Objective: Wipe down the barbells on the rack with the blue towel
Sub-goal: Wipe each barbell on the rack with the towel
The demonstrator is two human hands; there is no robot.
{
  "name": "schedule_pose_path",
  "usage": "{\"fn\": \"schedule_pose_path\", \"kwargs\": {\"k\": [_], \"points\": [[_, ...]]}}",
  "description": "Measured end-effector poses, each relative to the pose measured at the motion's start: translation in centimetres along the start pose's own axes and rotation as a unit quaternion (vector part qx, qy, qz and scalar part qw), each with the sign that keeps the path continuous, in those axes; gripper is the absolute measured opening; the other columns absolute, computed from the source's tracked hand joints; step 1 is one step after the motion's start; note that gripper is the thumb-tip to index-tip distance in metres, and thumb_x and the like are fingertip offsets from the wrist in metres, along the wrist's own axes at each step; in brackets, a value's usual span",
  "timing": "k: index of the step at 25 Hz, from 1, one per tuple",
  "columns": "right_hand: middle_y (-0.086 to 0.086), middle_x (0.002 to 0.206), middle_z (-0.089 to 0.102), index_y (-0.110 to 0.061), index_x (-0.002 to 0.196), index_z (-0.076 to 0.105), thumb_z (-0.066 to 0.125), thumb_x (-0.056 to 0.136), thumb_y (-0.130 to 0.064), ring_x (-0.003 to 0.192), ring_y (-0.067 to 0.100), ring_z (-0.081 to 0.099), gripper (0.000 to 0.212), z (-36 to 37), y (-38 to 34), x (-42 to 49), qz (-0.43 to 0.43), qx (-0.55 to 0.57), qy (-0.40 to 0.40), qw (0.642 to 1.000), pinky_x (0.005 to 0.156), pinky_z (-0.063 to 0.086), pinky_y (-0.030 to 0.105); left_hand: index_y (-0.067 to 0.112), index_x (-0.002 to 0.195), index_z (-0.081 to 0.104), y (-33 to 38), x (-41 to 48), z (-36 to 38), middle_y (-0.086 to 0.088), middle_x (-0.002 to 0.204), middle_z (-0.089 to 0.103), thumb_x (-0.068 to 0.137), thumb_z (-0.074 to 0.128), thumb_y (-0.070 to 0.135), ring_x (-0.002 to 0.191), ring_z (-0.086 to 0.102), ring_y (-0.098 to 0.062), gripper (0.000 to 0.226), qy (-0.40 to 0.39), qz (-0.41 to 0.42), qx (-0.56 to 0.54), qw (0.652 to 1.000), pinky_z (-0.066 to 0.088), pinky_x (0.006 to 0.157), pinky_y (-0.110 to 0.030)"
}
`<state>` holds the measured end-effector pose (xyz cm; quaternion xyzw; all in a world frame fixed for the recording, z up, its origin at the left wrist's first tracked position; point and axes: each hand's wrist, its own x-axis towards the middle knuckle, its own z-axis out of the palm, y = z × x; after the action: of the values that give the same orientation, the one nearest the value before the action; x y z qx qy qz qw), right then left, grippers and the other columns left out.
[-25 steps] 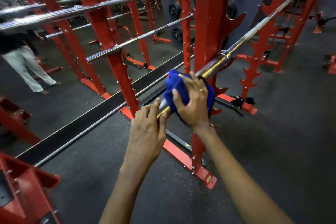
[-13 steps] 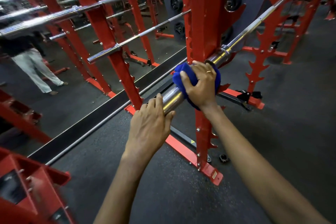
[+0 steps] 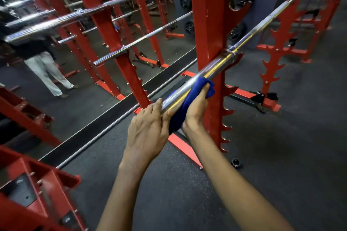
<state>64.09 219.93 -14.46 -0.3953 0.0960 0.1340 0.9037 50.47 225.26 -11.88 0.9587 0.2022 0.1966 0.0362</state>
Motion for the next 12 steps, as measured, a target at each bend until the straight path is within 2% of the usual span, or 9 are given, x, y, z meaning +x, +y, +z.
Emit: {"fn": "schedule_pose_path", "kwargs": {"k": [1, 2, 3, 5, 6, 7, 8, 10, 12], "points": [[-0.001, 0.080, 0.070, -0.014, 0.103, 0.065, 0.033, 0.106, -0.054, 0.071, 0.015, 0.071, 0.051, 0.2, -0.3, 0.5, 0.057, 0.065, -0.019, 0.996, 0.057, 0.052, 0.017, 0.013, 0.149, 0.044, 0.0, 0.1, 0.1, -0.004, 0.133, 0.062, 0.109, 0.029, 0.047, 0.122, 0.058, -0.024, 0.055, -0.001, -0.012, -0.011, 1.000, 0.043, 0.100, -0.037], [0.005, 0.076, 0.071, -0.011, 0.096, 0.067, 0.033, 0.104, -0.058, 0.067, 0.020, 0.071, 0.059, 0.3, -0.5, 0.4, 0.097, 0.121, -0.050, 0.987, 0.058, 0.055, 0.020, 0.014, 0.153, 0.039, 0.1, 0.2, 0.2, -0.003, 0.146, 0.055, 0.109, 0.024, 0.049, 0.138, 0.047, -0.022, 0.058, -0.001, -0.028, -0.023, 0.999, 0.036, 0.111, -0.037], [0.010, 0.081, 0.070, -0.008, 0.099, 0.068, 0.037, 0.099, -0.061, 0.070, 0.024, 0.071, 0.061, 0.3, -0.1, 0.2, 0.116, 0.148, -0.074, 0.979, 0.066, 0.058, 0.026, 0.015, 0.156, 0.034, 0.3, 0.2, 0.2, -0.002, 0.155, 0.046, 0.108, 0.020, 0.052, 0.148, 0.034, -0.020, 0.062, 0.001, -0.040, -0.032, 0.999, 0.028, 0.119, -0.038], [0.016, 0.104, 0.067, -0.011, 0.122, 0.063, 0.058, 0.080, -0.065, 0.091, 0.031, 0.068, 0.068, -0.2, 1.6, -0.2, 0.169, 0.148, -0.137, 0.965, 0.087, 0.056, 0.037, 0.017, 0.159, 0.030, 0.5, 0.0, 0.2, 0.001, 0.162, 0.035, 0.105, 0.014, 0.057, 0.154, 0.020, -0.015, 0.069, 0.008, -0.052, -0.040, 0.998, 0.018, 0.125, -0.037], [0.017, 0.110, 0.067, -0.011, 0.125, 0.063, 0.065, 0.073, -0.064, 0.098, 0.033, 0.067, 0.075, -0.6, 2.3, -0.5, 0.203, 0.136, -0.170, 0.955, 0.091, 0.054, 0.039, 0.018, 0.159, 0.028, 0.6, -0.2, 0.3, 0.002, 0.164, 0.032, 0.104, 0.013, 0.058, 0.154, 0.018, -0.013, 0.070, 0.010, -0.056, -0.047, 0.997, 0.015, 0.126, -0.036], [0.017, 0.110, 0.069, -0.008, 0.121, 0.068, 0.063, 0.074, -0.064, 0.099, 0.032, 0.068, 0.072, -0.9, 2.8, -0.7, 0.229, 0.128, -0.190, 0.946, 0.092, 0.055, 0.038, 0.018, 0.160, 0.027, 0.8, -0.3, 0.2, 0.003, 0.164, 0.029, 0.104, 0.013, 0.058, 0.155, 0.016, -0.013, 0.070, 0.010, -0.059, -0.053, 0.997, 0.013, 0.127, -0.035], [0.017, 0.105, 0.073, -0.006, 0.111, 0.074, 0.054, 0.083, -0.063, 0.095, 0.031, 0.072, 0.067, -0.9, 2.8, -1.2, 0.248, 0.119, -0.194, 0.942, 0.088, 0.058, 0.036, 0.019, 0.160, 0.025, 0.8, -0.3, 0.3, 0.002, 0.165, 0.028, 0.105, 0.014, 0.058, 0.155, 0.014, -0.013, 0.068, 0.010, -0.061, -0.056, 0.997, 0.012, 0.127, -0.034], [0.015, 0.090, 0.076, -0.008, 0.095, 0.079, 0.033, 0.098, -0.058, 0.079, 0.027, 0.075, 0.068, -0.6, 2.7, -1.4, 0.265, 0.107, -0.174, 0.942, 0.077, 0.059, 0.032, 0.020, 0.160, 0.024, 0.8, -0.1, 0.5, 0.002, 0.165, 0.027, 0.108, 0.015, 0.055, 0.155, 0.016, -0.015, 0.064, 0.007, -0.067, -0.047, 0.997, 0.014, 0.126, -0.035], [0.013, 0.094, 0.077, -0.013, 0.105, 0.074, 0.030, 0.102, -0.060, 0.078, 0.025, 0.075, 0.064, -0.5, 2.1, -1.1, 0.224, 0.082, -0.092, 0.967, 0.073, 0.058, 0.031, 0.021, 0.158, 0.031, 0.8, 0.0, 0.7, 0.000, 0.161, 0.037, 0.109, 0.018, 0.052, 0.151, 0.028, -0.020, 0.059, 0.010, -0.066, -0.012, 0.998, 0.024, 0.124, -0.041]]}}
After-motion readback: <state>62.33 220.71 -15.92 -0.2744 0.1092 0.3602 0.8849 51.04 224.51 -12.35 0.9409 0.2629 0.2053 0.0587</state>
